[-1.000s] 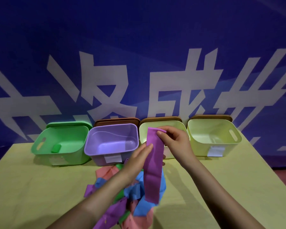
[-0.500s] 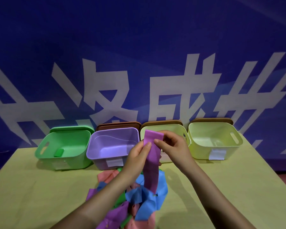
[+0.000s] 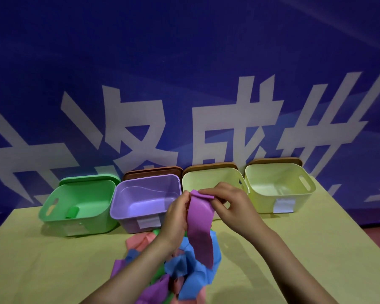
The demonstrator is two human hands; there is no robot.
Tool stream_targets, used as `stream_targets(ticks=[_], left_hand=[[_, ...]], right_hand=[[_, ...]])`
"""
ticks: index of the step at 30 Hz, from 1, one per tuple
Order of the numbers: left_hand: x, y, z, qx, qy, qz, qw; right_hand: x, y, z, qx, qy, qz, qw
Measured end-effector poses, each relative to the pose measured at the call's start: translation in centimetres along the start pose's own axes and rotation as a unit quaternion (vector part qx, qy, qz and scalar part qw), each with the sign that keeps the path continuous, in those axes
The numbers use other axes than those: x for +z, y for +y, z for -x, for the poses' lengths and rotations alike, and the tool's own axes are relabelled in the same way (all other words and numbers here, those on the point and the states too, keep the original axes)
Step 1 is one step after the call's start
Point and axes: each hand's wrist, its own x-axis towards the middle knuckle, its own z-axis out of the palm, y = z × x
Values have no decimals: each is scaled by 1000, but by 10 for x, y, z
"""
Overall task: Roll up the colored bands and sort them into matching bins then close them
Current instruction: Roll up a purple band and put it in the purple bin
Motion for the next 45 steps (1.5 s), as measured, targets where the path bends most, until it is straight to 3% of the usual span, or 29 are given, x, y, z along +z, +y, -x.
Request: stream_targets(ticks=[4, 11, 18, 21, 24, 31, 36, 41, 45], left_hand=[[-3, -2, 2, 44, -14, -29, 999], [-4, -2, 5, 40, -31, -18, 999], [-7, 1, 2, 18, -18, 4, 1000], [-10, -3, 2, 30, -18, -21, 999], [-10, -5, 0, 56, -10, -56, 997], [-8, -3, -4, 104, -6, -161, 981], [-2, 2, -1, 84, -10, -156, 984], [-5, 3, -4, 53, -62, -124, 989], [-5, 0, -9, 77, -46, -145, 985]], right_hand=[[-3, -2, -1, -6, -33, 4, 999], [-3, 0, 0, 45, -42, -107, 992], [1, -1, 2, 1, -60, -82, 995], [0, -7, 4, 59, -64, -186, 979], [5, -12, 3, 159, -16, -294, 942], [11, -13, 0, 195, 28, -258, 946], [13, -14, -3, 201, 43, -217, 954], [11, -14, -7, 222, 60, -263, 937], [8, -15, -11, 216, 56, -265, 938]])
